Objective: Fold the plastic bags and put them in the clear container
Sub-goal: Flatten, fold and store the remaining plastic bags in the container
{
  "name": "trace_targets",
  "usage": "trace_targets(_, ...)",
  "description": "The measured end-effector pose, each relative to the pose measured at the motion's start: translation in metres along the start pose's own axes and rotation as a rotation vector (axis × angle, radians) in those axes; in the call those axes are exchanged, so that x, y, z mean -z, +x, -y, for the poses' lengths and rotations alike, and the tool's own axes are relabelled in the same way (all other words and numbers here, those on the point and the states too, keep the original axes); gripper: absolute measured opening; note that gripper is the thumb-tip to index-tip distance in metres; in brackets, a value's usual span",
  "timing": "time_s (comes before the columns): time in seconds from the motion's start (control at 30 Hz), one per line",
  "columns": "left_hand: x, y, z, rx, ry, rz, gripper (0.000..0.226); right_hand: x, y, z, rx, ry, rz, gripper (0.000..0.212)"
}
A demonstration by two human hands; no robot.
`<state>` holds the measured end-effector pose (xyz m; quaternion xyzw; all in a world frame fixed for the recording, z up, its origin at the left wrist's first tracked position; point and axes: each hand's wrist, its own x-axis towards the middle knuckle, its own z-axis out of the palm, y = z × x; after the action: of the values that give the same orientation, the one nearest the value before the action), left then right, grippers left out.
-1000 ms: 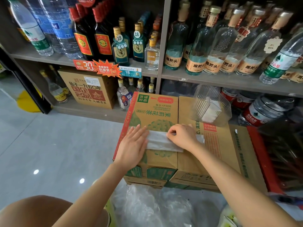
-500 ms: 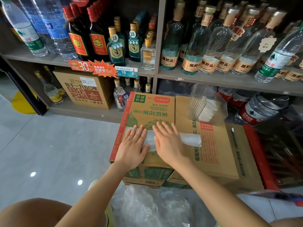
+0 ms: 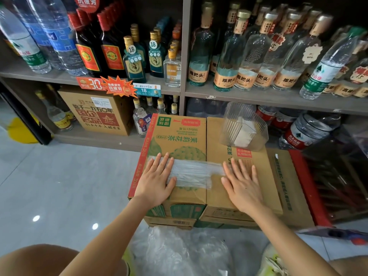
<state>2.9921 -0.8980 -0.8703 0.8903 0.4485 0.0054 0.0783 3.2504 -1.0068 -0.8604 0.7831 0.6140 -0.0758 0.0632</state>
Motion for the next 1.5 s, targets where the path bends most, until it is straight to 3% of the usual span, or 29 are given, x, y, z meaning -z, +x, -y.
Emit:
trace_targets(0.13,0.001,0.001,0.001,-0.005,0.003,0.015,0.085,0.007,-0.007,0.029,0.236,0.115,-0.310,0.067)
trace_targets(0.23,0.003,0.002,0.003,0.002,-0.053,0.021,0.089,0.005,-0.005,0.049,0.465,0.129,-0.401,0.047)
trace_targets(0.33,0.007,0.001,0.005,0.002,-0.190,-0.004,0.091,0.001,0.001,0.055,0.542,0.166,-0.519,0.016)
trace_targets(0.5,0.017,-0.010,0.007,0.032,-0.535,-0.117,0.074,0.003,-0.003,0.056,0.494,0.254,-0.555,0.008)
trace_targets(0.53,0.019,-0.015,0.008,-0.001,-0.525,-0.149,0.066,0.004,-0.005,0.054,0.484,0.277,-0.549,0.004)
trace_targets(0.63,0.015,-0.033,0.013,-0.121,-0.420,-0.259,0.047,0.005,-0.015,0.047,0.416,0.361,-0.499,0.027)
trace_targets(0.7,0.015,-0.041,0.015,-0.122,-0.404,-0.284,0.042,0.009,-0.021,0.043,0.387,0.440,-0.461,0.028)
trace_targets(0.87,0.026,-0.038,0.004,0.064,-0.543,-0.259,0.029,0.021,-0.019,0.038,0.237,0.592,-0.292,0.017)
trace_targets(1.03,0.027,-0.030,-0.002,0.281,-0.621,-0.234,0.020,0.018,0.001,0.042,0.115,0.666,-0.246,0.020)
trace_targets(1.2,0.023,-0.027,-0.004,0.368,-0.647,-0.286,0.016,0.019,0.012,0.046,0.021,0.676,-0.209,0.020)
trace_targets(1.33,0.022,-0.025,-0.007,0.423,-0.516,-0.311,0.024,0.021,0.014,0.049,-0.018,0.569,-0.270,0.018)
trace_targets(1.43,0.017,-0.027,-0.010,0.277,-0.200,-0.471,0.029,0.022,0.014,0.051,-0.028,0.521,-0.298,0.018)
trace_targets(1.5,0.016,-0.027,-0.019,0.106,-0.160,-0.509,0.032,0.023,0.014,0.051,-0.030,0.510,-0.299,0.019)
